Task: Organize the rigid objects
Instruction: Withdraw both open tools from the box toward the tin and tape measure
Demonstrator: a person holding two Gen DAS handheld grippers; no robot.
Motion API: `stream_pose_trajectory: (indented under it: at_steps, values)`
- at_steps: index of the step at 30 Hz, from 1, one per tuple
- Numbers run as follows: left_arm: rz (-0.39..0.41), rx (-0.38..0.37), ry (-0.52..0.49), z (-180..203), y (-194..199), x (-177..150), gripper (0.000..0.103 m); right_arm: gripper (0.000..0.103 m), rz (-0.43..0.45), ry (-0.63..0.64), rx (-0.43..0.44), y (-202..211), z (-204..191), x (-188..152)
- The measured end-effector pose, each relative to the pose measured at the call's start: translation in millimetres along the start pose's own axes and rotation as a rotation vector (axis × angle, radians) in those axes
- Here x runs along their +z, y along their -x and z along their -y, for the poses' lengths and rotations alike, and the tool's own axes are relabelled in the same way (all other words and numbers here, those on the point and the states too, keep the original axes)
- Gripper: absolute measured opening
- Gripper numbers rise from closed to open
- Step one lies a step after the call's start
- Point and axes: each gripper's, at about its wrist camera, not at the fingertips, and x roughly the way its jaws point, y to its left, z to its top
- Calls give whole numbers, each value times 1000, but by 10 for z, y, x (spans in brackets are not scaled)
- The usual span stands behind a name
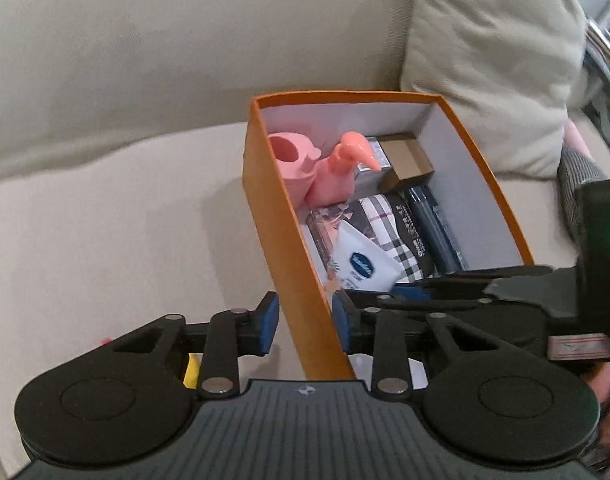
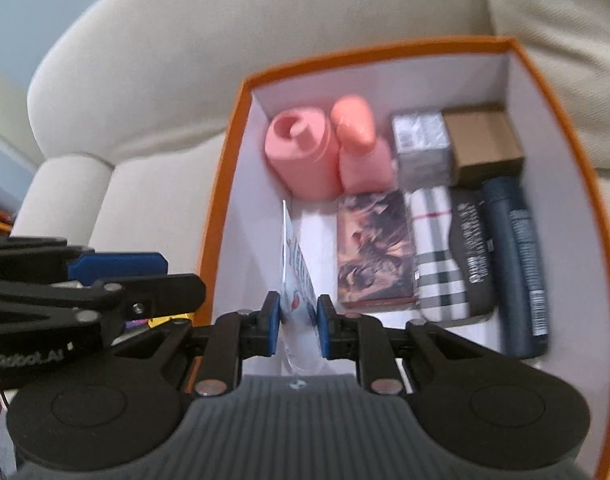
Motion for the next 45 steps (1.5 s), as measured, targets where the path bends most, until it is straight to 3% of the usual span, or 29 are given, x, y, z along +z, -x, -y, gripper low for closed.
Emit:
stream_pose_trajectory:
  at_steps: [6, 14, 16, 21, 23, 27, 34, 37, 39, 45]
  values:
    - [-14, -67, 86, -129, -111, 57, 23, 20, -3, -30, 42, -210, 73, 237]
    - [-27, -86, 101, -151, -140, 95, 22, 25, -5, -51, 40, -451, 114, 396]
    - [-26, -88, 98, -133, -145, 82, 22, 33, 1, -46, 29, -442, 103, 387]
    - [-32, -97, 98, -129, -144, 48, 22, 35, 11, -43, 18, -338, 147, 281]
    - [-39, -98, 95, -103, -165, 23, 21, 35, 15, -57, 17, -288, 186, 223]
    - [-22, -85, 97, -73, -137, -24, 21, 23, 0, -72, 14, -193, 224, 73]
    - [3, -76, 111, -53, -68, -68, 21, 23, -73, -80, 8, -213, 195, -244]
    - [4, -70, 113, -52, -46, -95, 21, 21, -92, -90, 2, -304, 157, -285]
    - [6, -66, 114, -64, -29, -111, 21, 13, -74, -95, -2, -328, 146, -280]
    - [19, -67, 100, -17, 29, -171, 21, 13, -70, -76, -27, -343, 26, -244]
